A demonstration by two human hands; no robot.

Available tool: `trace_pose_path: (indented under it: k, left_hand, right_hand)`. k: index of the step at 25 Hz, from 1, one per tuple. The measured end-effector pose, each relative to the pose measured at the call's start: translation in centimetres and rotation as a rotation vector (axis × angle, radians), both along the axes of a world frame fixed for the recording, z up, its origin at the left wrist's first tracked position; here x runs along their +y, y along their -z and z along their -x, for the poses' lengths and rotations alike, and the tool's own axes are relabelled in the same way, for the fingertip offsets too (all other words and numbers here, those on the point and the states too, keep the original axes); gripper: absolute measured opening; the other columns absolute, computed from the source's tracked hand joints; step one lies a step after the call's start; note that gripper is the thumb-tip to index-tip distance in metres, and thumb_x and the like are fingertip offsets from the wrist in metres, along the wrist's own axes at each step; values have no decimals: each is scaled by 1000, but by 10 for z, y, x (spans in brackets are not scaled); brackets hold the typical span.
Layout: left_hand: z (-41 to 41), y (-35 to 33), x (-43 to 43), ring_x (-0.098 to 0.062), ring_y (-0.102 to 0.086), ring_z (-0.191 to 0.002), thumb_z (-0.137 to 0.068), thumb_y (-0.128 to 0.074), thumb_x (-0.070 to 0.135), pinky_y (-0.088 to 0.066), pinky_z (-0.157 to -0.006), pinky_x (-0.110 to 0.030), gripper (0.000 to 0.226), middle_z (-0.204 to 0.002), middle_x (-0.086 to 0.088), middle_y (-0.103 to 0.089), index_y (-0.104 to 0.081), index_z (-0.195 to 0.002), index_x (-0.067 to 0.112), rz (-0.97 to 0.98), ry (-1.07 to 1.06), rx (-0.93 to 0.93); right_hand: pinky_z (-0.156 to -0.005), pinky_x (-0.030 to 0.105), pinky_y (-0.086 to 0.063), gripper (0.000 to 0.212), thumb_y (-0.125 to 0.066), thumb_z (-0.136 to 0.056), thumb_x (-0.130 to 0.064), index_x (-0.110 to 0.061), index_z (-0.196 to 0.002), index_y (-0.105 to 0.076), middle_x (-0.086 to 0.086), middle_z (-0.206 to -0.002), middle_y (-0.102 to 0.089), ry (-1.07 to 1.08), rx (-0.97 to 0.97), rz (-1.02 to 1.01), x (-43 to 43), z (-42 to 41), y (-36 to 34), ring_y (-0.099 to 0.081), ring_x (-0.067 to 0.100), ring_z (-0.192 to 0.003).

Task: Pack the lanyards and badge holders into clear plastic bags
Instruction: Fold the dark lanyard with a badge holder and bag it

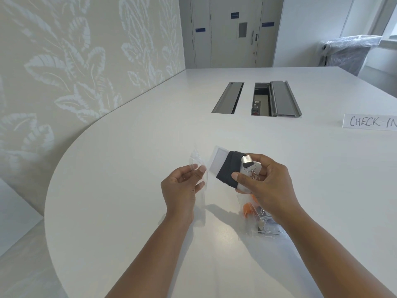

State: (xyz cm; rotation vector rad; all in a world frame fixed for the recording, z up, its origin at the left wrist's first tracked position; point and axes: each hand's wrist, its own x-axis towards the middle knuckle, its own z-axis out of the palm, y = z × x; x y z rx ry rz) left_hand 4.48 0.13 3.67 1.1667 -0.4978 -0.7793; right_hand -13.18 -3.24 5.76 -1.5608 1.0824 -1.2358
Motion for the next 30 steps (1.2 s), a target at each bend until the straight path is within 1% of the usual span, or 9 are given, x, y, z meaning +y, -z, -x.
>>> trace_pose_path:
  k: [4,9,13,16,19,22,25,28,30]
  left_hand:
    - [-4,2,0,-18,-66,-56,-65,-91,16,-61,-68,-41,23,-63,3,-70,-72,-78,18,-34,-228,-273]
    - [-3,8,-3,-16,-70,-70,-70,-79,10,-59,-75,-50,19,-66,11,-69,-69,-77,24,-27,-272,-428]
    - [3,6,-3,-21,-70,-81,-87,-73,15,-63,-66,-41,6,-77,-3,-72,-72,-86,10,39,-242,-312]
    - [8,7,-2,-18,-67,-80,-98,-58,17,-63,-71,-37,25,-78,-5,-69,-70,-84,0,62,-197,-291]
    - [17,4,2,-13,-64,-75,-100,-54,18,-62,-77,-34,29,-77,-7,-67,-71,-83,1,90,-142,-348]
    - [31,5,7,-12,-69,-78,-100,-55,21,-61,-78,-30,27,-82,-7,-73,-74,-90,4,123,-58,-396]
    - [32,4,7,-17,-68,-93,-91,-62,25,-55,-89,-35,16,-94,-3,-72,-69,-90,11,132,-33,-190]
    - [26,-7,9,-24,-62,-86,-86,-52,12,-55,-74,-29,11,-86,-8,-63,-59,-80,7,261,115,301]
    - [24,-13,11,-24,-65,-78,-94,-52,17,-57,-65,-27,15,-84,-10,-63,-55,-83,8,232,168,467]
  right_hand:
    - [-63,25,-59,35,-84,-73,0,-23,-95,-69,-5,-83,-75,-60,-240,157,20,-4,-11,-71,14,-70]
    - [-63,7,-49,32,-80,-70,1,-20,-91,-66,-9,-66,-63,-94,175,378,35,-23,6,-61,2,-64]
    - [-64,14,-53,26,-77,-72,-1,-15,-87,-62,-23,-67,-56,-113,281,407,30,-24,14,-59,-5,-67]
    - [-63,20,-54,23,-77,-73,-4,-16,-85,-61,-24,-69,-55,-107,343,439,28,-25,18,-58,-7,-68]
    - [-51,36,-53,10,-70,-77,-14,-14,-81,-61,-12,-68,-60,26,435,664,25,-27,23,-59,8,-61]
    - [-40,33,-45,18,-59,-87,-25,-12,-77,-65,-2,-64,-61,170,503,816,18,-23,19,-61,21,-57]
    - [-37,27,-36,13,-61,-85,-19,-13,-77,-68,-3,-62,-55,201,536,911,14,-18,15,-51,18,-53]
    - [-35,28,-33,17,-60,-88,-13,-14,-72,-67,-2,-64,-54,234,595,980,11,-18,20,-50,20,-54]
    - [-38,28,-35,16,-75,-72,-2,-16,-70,-67,-1,-67,-58,258,633,1024,10,-19,23,-55,22,-58]
